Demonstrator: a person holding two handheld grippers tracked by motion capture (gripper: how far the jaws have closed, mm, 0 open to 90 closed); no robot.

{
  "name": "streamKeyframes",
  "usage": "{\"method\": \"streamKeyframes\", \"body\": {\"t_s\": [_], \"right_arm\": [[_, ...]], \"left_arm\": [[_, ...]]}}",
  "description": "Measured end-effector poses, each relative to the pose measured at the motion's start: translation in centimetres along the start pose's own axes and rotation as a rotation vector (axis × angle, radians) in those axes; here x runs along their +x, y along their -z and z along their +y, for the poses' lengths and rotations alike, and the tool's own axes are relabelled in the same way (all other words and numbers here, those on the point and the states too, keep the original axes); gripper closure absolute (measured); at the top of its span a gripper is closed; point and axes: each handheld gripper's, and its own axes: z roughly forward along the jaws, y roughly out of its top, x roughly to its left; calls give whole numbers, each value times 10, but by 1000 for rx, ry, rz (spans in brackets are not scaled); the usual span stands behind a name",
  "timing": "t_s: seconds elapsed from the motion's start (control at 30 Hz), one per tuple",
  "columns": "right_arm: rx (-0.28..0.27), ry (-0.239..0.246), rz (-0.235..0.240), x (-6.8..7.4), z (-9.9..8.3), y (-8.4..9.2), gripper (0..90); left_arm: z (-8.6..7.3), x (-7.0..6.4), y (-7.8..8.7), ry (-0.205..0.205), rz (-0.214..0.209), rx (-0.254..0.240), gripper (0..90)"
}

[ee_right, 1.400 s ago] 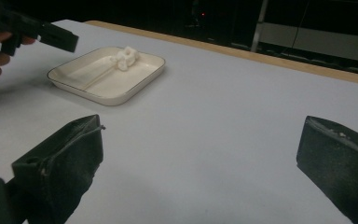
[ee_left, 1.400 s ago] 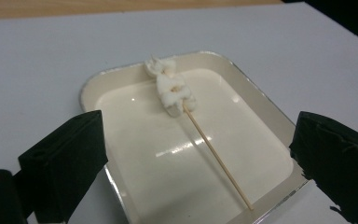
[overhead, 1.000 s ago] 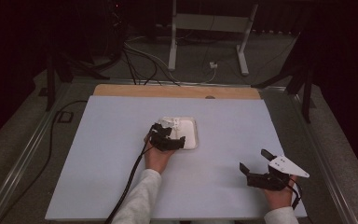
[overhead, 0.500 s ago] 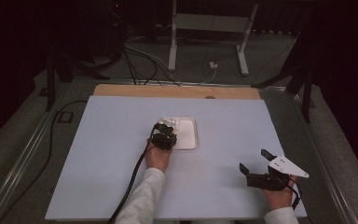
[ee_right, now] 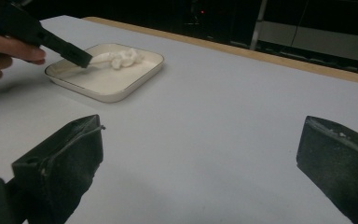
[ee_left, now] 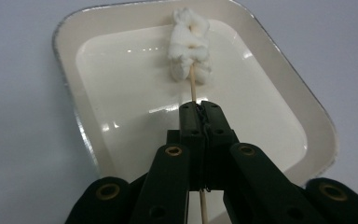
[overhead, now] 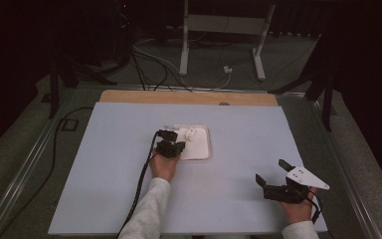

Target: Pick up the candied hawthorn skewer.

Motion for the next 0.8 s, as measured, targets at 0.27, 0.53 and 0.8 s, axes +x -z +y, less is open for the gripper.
{"method": "streamKeyframes", "body": {"t_s": [0.27,0.53,0.8], "right_arm": [[5,3,1,1,0,-1,8],[11,3,0,1,-1,-2,8],[11,3,-2,1,-1,-2,8]], "left_arm": [[-11,8,19,-22,-5,47,900],[-12,10,21,-47,-13,131,852],[-11,12,22,-36,-28,123,900]]}}
